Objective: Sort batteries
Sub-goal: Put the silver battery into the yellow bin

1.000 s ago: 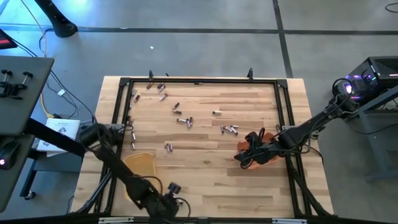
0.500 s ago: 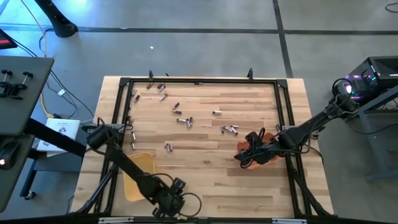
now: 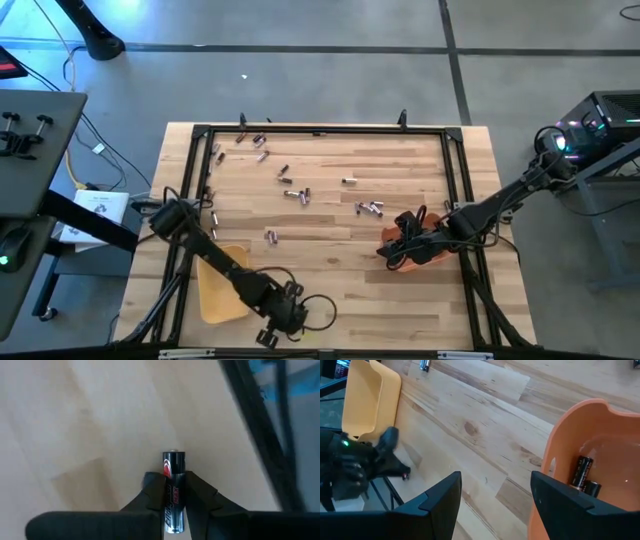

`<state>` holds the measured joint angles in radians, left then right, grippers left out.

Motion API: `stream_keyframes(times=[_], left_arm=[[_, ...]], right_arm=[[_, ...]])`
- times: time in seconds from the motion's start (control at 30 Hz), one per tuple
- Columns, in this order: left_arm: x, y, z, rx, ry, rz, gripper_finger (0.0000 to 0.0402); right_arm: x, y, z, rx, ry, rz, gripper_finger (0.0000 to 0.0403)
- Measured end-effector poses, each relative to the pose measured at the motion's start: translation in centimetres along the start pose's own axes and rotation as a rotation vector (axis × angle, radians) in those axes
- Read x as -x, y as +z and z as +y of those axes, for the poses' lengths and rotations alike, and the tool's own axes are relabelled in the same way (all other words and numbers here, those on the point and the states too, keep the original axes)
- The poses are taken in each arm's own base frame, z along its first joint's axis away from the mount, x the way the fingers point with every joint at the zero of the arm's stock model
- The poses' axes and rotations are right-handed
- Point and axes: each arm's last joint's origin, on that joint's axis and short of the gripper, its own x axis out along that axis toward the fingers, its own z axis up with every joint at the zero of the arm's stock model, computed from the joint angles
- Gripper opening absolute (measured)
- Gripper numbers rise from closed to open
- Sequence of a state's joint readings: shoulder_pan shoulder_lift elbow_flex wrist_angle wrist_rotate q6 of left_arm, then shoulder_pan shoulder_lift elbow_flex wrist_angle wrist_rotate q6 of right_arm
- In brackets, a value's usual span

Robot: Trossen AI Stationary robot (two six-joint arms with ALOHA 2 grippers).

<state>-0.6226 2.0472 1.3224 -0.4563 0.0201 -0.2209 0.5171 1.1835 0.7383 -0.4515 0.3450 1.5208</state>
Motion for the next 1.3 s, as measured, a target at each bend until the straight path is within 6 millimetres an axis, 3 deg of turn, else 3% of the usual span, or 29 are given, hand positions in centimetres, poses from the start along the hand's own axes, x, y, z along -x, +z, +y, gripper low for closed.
stream_keyframes(times=[0.13, 0.4, 0.5, 0.67, 0.77, 0.93, 1.07, 1.3], left_arm=[[3.3, 0.9, 1.5, 0.018, 0.152, -0.092, 0.0034], [10.4, 1.0, 2.2, 0.043, 0.268, -0.200, 0.0034], [13.7, 0.0, 1.7, 0.122, 0.239, -0.210, 0.0034], [18.1, -3.0, -0.8, 0.222, 0.233, -0.181, 0.0034], [18.2, -5.7, -2.4, 0.283, 0.221, -0.105, 0.0034], [16.6, -10.2, -4.8, 0.423, 0.194, -0.024, 0.0034], [15.4, -12.3, -5.5, 0.508, 0.210, 0.020, 0.0039], [13.5, -14.3, -4.2, 0.537, 0.270, 0.134, 0.0181]], right_arm=[[0.0, 0.0, 0.0, 0.003, 0.000, 0.000, 0.0232], [0.0, 0.0, 0.1, 0.008, 0.008, 0.003, 0.0232], [0.0, 0.0, 0.1, 0.009, 0.009, 0.003, 0.0232], [0.0, 0.0, 0.1, 0.034, 0.009, 0.002, 0.0232], [0.0, 0.0, 0.1, 0.034, 0.009, 0.002, 0.0232], [0.0, 0.0, 0.1, 0.034, 0.009, -0.001, 0.0232], [0.0, 0.0, 0.1, 0.031, 0.009, -0.004, 0.0232], [0.0, 0.0, 0.1, 0.014, 0.009, -0.010, 0.0232]])
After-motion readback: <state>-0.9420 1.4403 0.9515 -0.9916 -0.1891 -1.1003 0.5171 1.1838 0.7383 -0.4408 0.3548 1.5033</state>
